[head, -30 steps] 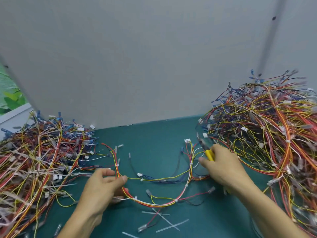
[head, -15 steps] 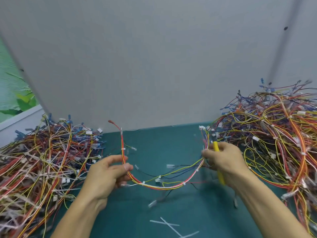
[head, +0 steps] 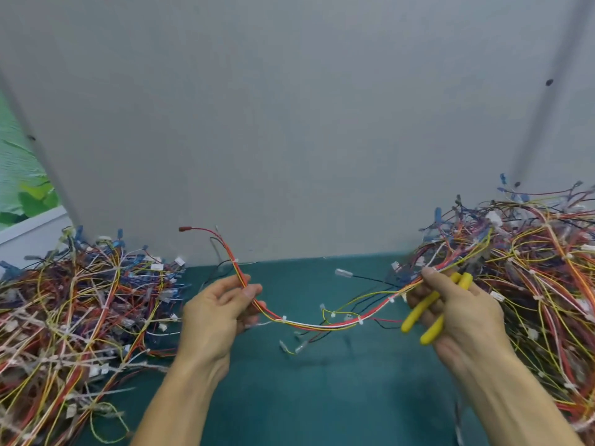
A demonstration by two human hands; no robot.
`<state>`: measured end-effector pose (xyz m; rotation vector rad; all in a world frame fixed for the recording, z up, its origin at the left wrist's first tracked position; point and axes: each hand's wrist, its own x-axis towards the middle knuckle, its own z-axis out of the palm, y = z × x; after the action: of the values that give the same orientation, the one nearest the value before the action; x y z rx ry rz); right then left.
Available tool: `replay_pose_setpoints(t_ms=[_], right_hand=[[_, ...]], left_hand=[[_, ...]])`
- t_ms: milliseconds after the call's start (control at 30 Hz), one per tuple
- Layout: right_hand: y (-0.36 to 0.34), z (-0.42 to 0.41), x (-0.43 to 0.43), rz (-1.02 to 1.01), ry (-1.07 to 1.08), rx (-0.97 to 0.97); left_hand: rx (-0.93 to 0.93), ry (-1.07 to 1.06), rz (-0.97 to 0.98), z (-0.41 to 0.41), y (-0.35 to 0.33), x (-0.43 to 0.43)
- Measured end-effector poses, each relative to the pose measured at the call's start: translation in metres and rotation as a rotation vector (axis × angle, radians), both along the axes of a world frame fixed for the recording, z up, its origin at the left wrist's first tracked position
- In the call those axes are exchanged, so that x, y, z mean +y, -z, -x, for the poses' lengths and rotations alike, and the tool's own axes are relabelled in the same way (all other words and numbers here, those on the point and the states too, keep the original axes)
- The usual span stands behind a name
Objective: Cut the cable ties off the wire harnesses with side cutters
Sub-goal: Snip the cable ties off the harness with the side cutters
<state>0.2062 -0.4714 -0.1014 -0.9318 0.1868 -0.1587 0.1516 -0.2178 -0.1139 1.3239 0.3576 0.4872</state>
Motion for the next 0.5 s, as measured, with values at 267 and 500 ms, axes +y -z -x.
replay_pose_setpoints(t_ms=[267, 500], right_hand=[[0.0065, -0.0010, 0.0093, -0.036, 0.000, 0.088], [0.0076, -0.0009, 0.0091, 0.026, -0.001, 0.062]], left_hand=[[0.013, 0.001, 0.023, -0.0056, 0.0025, 0.0010], [0.055, -0.028, 0.001, -0.0049, 0.0010, 0.0022]])
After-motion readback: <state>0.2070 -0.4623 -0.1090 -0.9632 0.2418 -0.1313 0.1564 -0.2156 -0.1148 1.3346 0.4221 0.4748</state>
